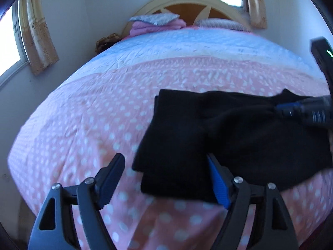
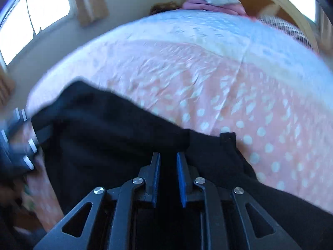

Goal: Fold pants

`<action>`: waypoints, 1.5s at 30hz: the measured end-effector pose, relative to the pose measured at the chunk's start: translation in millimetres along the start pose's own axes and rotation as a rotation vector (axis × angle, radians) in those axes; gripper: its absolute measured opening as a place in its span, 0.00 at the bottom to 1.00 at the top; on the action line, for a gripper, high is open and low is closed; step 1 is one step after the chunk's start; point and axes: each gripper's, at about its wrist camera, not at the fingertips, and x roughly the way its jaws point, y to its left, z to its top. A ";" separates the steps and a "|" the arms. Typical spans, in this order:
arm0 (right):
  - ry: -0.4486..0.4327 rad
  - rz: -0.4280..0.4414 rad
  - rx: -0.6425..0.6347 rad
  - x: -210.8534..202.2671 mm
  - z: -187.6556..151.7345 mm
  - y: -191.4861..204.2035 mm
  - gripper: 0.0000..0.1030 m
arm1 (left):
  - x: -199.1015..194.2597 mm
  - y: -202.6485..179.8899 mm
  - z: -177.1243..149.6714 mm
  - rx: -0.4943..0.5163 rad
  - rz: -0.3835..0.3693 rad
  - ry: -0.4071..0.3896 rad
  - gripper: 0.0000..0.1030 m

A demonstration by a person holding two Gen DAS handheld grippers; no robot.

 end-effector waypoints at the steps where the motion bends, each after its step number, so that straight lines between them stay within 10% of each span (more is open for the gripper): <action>1: 0.005 0.035 0.068 -1.7 2.6 -7.7 0.15 | -9.7 10.1 -4.3 -0.030 -0.031 -0.012 0.78; 8: -0.211 0.164 -0.025 -65.1 -17.4 44.7 0.18 | -63.7 72.5 2.4 -0.165 -0.036 -0.161 0.83; 16: -0.078 0.292 -0.213 -21.8 -42.9 126.0 0.18 | -48.7 93.9 5.3 -0.313 -0.095 -0.110 0.83; 22: 0.016 0.286 -0.223 -6.8 -56.2 123.4 0.17 | -51.8 82.6 17.2 -0.316 -0.117 -0.128 0.83; 30: -0.082 0.278 -0.163 -35.4 -72.0 118.1 0.18 | -11.0 26.9 2.5 -0.113 0.065 -0.019 0.84; 33: -0.201 0.286 -0.016 -85.0 -79.4 78.1 0.18 | -12.8 39.1 -1.5 -0.198 0.026 -0.033 0.88; 39: -0.505 -0.052 0.326 -210.4 -119.6 -69.8 0.40 | -39.6 37.3 23.0 -0.330 0.075 -0.123 0.88; 40: -0.519 -0.127 0.370 -227.8 -129.1 -96.7 0.52 | -44.9 28.9 27.5 -0.323 0.064 -0.147 0.88; 45: -0.481 -0.494 0.525 -298.3 -180.9 -214.3 0.54 | -35.6 -27.7 29.1 -0.161 -0.009 -0.099 0.88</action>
